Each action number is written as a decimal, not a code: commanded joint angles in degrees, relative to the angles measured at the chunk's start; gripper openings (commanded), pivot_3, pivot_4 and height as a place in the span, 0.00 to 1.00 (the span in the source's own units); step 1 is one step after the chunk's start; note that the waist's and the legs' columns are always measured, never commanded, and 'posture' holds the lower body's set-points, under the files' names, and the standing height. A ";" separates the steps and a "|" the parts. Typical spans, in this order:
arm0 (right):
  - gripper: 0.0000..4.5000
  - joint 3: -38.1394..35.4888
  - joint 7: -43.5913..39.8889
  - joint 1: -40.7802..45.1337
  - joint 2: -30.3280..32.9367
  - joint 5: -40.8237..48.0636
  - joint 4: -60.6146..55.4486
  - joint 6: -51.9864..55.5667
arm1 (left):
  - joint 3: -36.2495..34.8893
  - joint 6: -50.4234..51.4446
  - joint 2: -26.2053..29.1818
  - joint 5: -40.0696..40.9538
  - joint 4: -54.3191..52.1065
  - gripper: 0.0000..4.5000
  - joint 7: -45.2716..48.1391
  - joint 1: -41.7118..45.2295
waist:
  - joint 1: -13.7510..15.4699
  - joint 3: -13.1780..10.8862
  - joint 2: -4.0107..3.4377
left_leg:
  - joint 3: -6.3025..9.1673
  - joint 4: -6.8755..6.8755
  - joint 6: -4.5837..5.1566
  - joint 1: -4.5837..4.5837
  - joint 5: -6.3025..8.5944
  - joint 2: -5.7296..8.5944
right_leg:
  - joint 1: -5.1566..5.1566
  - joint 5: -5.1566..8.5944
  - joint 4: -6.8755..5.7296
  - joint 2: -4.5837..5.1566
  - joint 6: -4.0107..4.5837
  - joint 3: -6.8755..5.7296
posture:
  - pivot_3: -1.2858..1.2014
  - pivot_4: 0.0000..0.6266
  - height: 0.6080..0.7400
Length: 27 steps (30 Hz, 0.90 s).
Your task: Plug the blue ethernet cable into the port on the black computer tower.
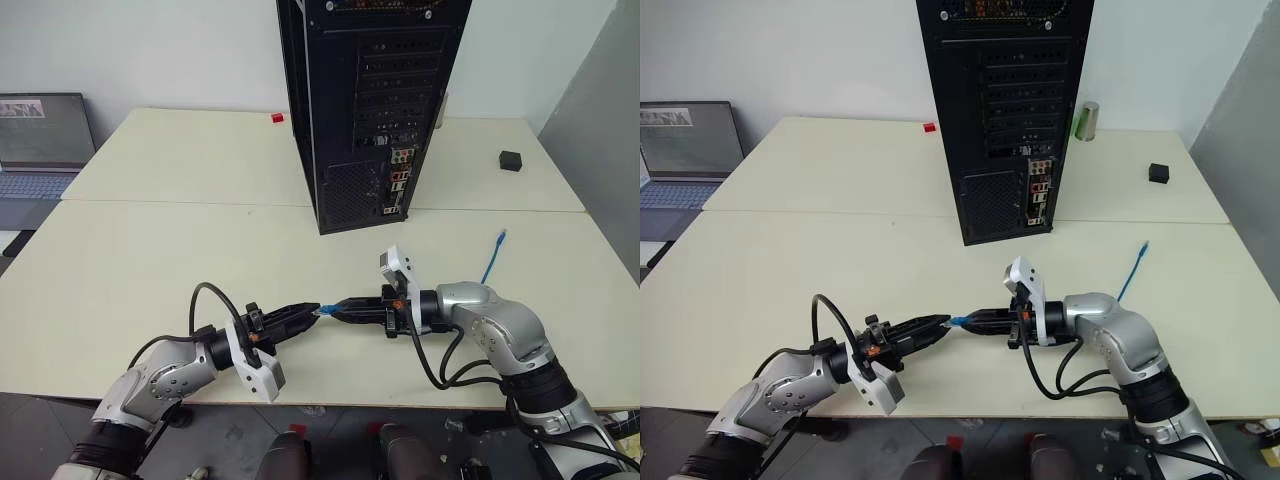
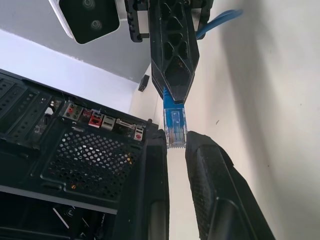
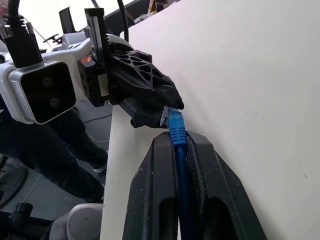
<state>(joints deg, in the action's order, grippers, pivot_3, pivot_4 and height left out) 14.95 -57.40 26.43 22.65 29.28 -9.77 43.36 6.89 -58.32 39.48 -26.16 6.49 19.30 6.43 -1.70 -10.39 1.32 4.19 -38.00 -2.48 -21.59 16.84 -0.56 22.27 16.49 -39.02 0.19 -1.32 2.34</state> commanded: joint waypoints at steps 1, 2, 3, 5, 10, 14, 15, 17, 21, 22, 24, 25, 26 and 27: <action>0.00 0.13 -1.00 1.56 -0.21 1.51 -1.16 0.66 | 0.19 -1.05 0.77 0.06 -1.11 0.06 -0.64 -0.09 | 0.00 0.00 0.00 | 0.00 0.00 0.00 0.00 0.00 0.00 | 0.00 0.00 0.00 0.00 0.00 0.00 | 0.52 0.24 1.00; 0.00 0.07 -1.06 1.62 -0.18 1.58 -1.13 0.85 | 0.28 -1.07 0.82 0.16 -1.06 0.06 -0.58 -0.09 | -0.01 0.00 0.00 | 0.00 0.00 0.00 0.00 0.00 0.00 | 0.00 0.00 0.00 0.00 0.00 0.00 | 0.52 0.24 1.00; 0.00 0.02 -1.09 1.65 -0.17 1.62 -1.13 0.98 | 0.33 -1.08 0.84 0.22 -1.02 0.06 -0.57 -0.09 | 0.00 0.00 0.00 | 0.00 0.00 0.00 0.00 0.00 0.00 | 0.00 0.00 0.00 0.00 0.00 0.00 | 0.52 0.24 1.00; 0.00 -0.17 -1.23 1.90 -0.06 1.75 -0.95 1.36 | 1.24 -0.11 1.24 2.05 -0.90 0.06 0.80 -0.42 | 0.00 0.00 0.00 | 0.00 0.00 0.00 0.00 0.00 0.00 | 0.00 0.00 0.00 0.00 0.00 0.00 | 0.52 0.24 1.00; 0.00 -0.54 -1.30 2.01 0.17 1.68 -0.85 1.55 | 2.78 3.84 1.81 9.10 -1.49 0.25 4.06 -1.68 | -0.03 0.00 0.00 | 0.00 0.00 0.00 0.00 0.00 0.00 | 0.00 0.00 0.00 0.00 0.00 0.01 | 0.52 0.24 1.00; 0.00 -1.19 -1.39 2.16 0.50 2.03 -0.82 1.75 | 3.26 6.77 1.88 13.25 -2.78 0.45 6.67 -2.60 | -0.05 0.00 -0.01 | 0.02 0.00 0.00 0.00 0.00 0.00 | 0.00 0.00 -0.01 0.00 0.00 -0.02 | 0.52 0.24 1.00; 0.00 -1.24 -1.45 2.17 0.62 2.09 -0.86 1.77 | 3.25 6.83 2.01 13.50 -3.06 0.47 7.05 -2.76 | -0.05 0.00 -0.01 | 0.02 0.00 0.00 0.00 0.00 0.00 | 0.00 0.00 -0.01 0.00 0.00 -0.01 | 0.52 0.24 1.00; 0.00 -1.23 -1.56 2.23 0.91 2.25 -0.83 1.70 | 2.91 7.34 1.93 13.93 -3.38 0.56 7.61 -2.99 | -0.05 0.00 -0.01 | 0.02 0.00 0.00 0.00 0.00 0.00 | 0.00 0.00 -0.01 0.00 0.00 -0.01 | 0.52 0.24 1.00; 0.00 -2.41 -0.87 2.26 1.41 2.30 -0.80 1.02 | 2.00 11.77 0.86 17.90 -4.88 0.73 8.61 -3.59 | -0.04 0.00 -0.01 | 0.01 0.00 0.00 0.00 0.00 0.00 | 0.00 0.00 -0.01 0.00 0.00 0.00 | 0.52 0.24 1.00; 0.00 -3.26 -0.33 2.35 1.51 2.19 -0.64 0.55 | 1.79 14.02 0.35 19.81 -5.86 0.78 8.92 -3.70 | -0.05 0.00 0.00 | 0.02 0.00 0.00 0.00 0.00 0.00 | 0.00 0.00 -0.01 0.00 0.00 0.00 | 0.52 0.24 1.00; 0.00 -6.13 1.57 2.45 1.95 1.50 -0.26 -1.16 | 1.00 22.71 -1.50 25.00 -8.83 0.87 9.37 -4.15 | -0.04 0.00 -0.01 | 0.03 -0.01 0.00 -0.01 0.00 0.00 | 0.00 0.00 -0.01 0.00 0.00 -0.01 | 0.52 0.24 1.00; 0.00 -7.43 2.43 2.40 2.23 1.02 -0.04 -2.18 | 0.58 26.57 -2.36 27.16 -10.23 0.91 9.42 -4.47 | -0.02 0.00 0.00 | 0.03 -0.03 0.00 -0.03 0.00 0.01 | 0.00 0.00 -0.01 0.00 0.00 -0.01 | 0.52 0.24 1.00; 0.00 -9.03 3.60 2.22 2.64 0.37 0.16 -3.49 | 0.47 30.51 -2.98 28.92 -11.96 0.94 9.72 -5.06 | -0.02 0.00 0.00 | 0.03 -0.06 0.00 -0.04 0.00 0.01 | -0.01 0.00 -0.01 0.00 0.00 -0.01 | 0.52 0.24 1.00; 0.00 -10.89 5.21 1.98 2.95 -0.26 0.30 -4.88 | 0.47 34.52 -3.75 30.58 -13.80 0.94 9.77 -5.63 | -0.03 0.00 0.00 | 0.03 -0.07 0.00 -0.05 0.00 0.01 | -0.01 0.00 -0.01 0.00 0.00 -0.01 | 0.52 0.24 1.00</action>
<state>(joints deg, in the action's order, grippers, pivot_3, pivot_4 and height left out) 8.83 -54.88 27.90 24.64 30.00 -8.84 41.93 8.54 -31.65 36.60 -0.33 -2.71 28.75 1.83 -1.74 -10.38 1.32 4.21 -38.07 -2.48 -21.64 16.84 -0.55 22.26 16.49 -39.03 0.19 -1.32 2.34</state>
